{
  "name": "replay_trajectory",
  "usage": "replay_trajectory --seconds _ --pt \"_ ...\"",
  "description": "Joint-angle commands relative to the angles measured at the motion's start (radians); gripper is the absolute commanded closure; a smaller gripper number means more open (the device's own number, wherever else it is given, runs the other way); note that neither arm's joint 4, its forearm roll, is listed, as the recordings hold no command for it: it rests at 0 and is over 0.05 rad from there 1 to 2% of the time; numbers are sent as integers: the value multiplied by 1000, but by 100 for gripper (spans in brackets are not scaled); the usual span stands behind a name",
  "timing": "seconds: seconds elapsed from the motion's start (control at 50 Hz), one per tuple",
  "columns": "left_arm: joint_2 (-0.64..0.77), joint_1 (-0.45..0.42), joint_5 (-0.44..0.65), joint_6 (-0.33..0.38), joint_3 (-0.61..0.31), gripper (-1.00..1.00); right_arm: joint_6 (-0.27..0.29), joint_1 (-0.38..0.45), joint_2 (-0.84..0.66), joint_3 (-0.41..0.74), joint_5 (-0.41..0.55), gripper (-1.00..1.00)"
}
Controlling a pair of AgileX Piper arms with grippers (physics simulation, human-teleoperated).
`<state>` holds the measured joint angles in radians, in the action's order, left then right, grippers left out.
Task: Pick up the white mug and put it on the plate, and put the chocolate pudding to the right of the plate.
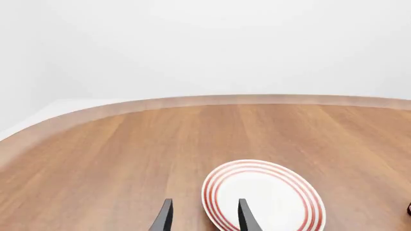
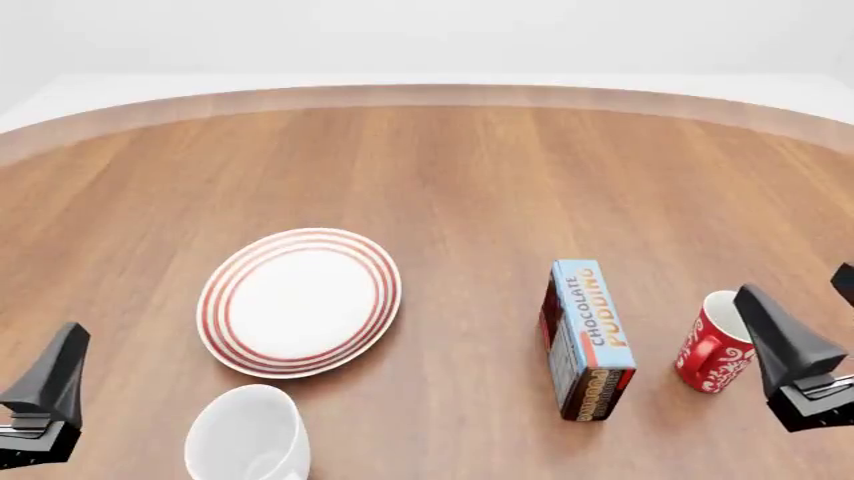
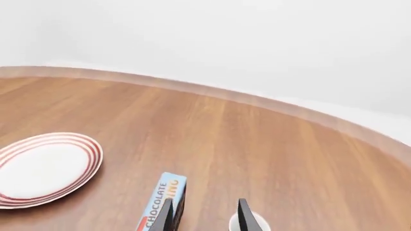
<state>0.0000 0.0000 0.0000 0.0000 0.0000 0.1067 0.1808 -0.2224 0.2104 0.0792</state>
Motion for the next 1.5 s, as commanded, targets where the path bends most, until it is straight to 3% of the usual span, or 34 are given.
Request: replay_trajectory --seconds 0.02,0.28,0.72,0.94,0.96,1.0,1.12,1.32,1.34,1.48,1.5 --pt "0 0 0 0 0 -100 50 26 -67 77 45 -100" --pt "0 0 0 0 0 -100 98 51 -64 168 178 -100" --pt "0 0 0 0 0 -100 176 116 -214 324 276 -100" --pt "0 0 0 0 0 -100 150 135 -255 376 302 -100" --pt "0 0 0 0 0 -100 113 153 -295 412 326 -100" --pt "0 0 0 0 0 -100 130 153 -306 421 334 -100" --pt "0 0 0 0 0 -100 97 176 -353 452 344 -100" --pt "0 0 0 0 0 -100 96 187 -411 492 366 -100" --pt "0 0 0 0 0 -100 71 195 -424 503 376 -100" --pt "0 0 0 0 0 -100 87 194 -446 517 383 -100" --pt "0 0 0 0 0 -100 58 194 -490 545 401 -100"
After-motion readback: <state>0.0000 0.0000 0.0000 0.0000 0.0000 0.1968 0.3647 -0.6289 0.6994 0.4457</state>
